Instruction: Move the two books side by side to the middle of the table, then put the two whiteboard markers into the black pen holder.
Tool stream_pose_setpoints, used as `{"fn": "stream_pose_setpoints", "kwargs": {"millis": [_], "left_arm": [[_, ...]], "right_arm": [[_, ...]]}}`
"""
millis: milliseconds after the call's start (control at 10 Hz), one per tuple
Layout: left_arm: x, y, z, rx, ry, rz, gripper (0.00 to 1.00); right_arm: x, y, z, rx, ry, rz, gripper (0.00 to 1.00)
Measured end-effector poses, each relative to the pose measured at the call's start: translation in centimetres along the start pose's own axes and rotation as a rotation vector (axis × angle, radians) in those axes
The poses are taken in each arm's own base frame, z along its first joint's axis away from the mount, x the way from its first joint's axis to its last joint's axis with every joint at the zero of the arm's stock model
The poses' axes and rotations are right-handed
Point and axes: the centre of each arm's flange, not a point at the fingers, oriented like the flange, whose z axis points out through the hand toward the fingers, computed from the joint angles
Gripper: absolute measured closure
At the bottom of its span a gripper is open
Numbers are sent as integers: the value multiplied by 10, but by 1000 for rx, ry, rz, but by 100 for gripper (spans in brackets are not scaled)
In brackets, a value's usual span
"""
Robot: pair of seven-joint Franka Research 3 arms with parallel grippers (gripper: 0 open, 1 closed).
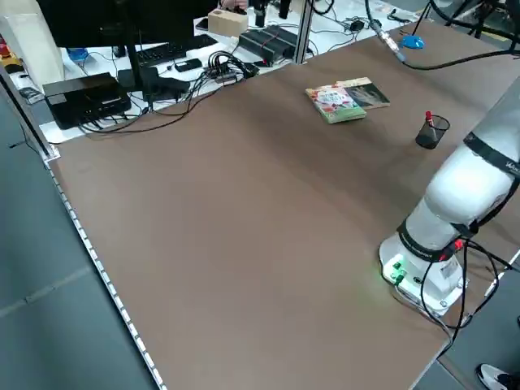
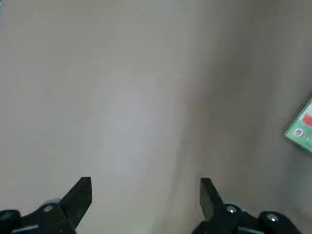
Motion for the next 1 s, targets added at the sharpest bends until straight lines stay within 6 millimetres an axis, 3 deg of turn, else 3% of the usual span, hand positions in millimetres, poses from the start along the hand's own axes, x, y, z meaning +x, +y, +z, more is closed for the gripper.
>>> {"fn": "stream_pose_setpoints", "kwargs": {"millis": [300,400,600,800,1000], "left_arm": [[-1,3,12,-1,-36,52,1],[2,10,18,-25,-30,61,1],[15,46,31,-71,-7,91,1],[25,83,46,-74,3,72,1],[24,107,50,-76,-3,57,1]], "right_arm": [[-13,38,8,29,13,2,79],[-20,58,17,26,13,3,79],[-20,92,25,27,34,10,79],[2,87,20,15,44,-27,79],[26,59,7,-32,17,-83,79]]}}
